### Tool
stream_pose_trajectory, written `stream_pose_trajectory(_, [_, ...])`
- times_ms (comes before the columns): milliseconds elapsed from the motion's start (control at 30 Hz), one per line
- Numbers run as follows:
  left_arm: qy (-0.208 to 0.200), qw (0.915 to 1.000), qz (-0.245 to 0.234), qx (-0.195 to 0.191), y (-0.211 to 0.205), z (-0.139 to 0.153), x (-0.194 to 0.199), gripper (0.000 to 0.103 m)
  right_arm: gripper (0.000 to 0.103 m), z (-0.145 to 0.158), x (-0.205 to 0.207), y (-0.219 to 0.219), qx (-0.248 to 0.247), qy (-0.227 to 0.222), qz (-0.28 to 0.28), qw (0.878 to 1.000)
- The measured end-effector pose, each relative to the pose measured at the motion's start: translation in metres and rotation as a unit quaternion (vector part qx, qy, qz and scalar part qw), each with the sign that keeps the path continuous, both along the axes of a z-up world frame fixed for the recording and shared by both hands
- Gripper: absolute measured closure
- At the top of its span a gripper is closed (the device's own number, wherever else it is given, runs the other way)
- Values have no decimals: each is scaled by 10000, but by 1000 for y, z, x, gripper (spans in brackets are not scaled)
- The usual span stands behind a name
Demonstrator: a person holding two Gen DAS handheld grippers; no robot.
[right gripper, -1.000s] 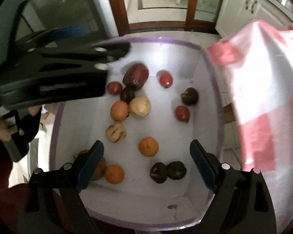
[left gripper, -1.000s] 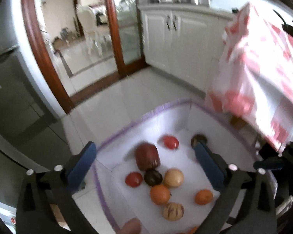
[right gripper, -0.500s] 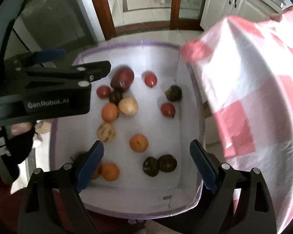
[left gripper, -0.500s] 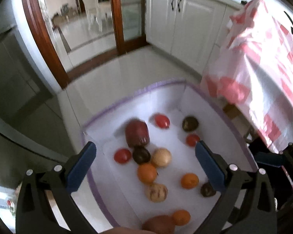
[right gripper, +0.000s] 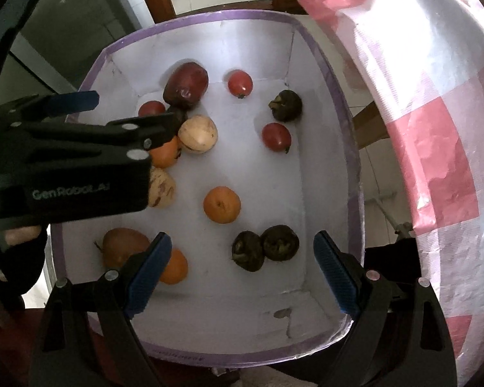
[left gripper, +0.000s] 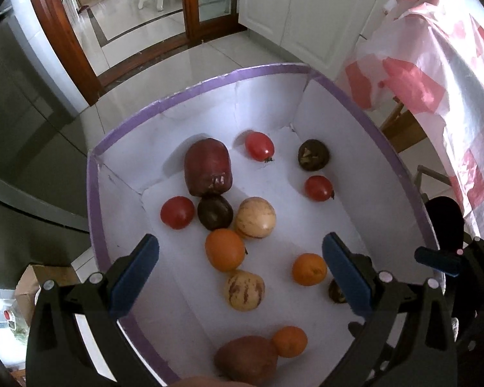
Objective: Organize fruits
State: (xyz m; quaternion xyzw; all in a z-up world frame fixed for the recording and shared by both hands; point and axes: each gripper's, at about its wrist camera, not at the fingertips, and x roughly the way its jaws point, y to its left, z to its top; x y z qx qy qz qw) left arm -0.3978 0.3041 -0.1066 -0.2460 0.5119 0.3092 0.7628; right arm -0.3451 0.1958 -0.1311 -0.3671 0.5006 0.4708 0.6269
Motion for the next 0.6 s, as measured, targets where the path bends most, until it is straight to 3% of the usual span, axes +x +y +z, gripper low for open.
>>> stream_pose_trajectory(600, [-2,9999,9,-116,-1,-6,3,2,16,-2,0,1,-57,28,-8,10000])
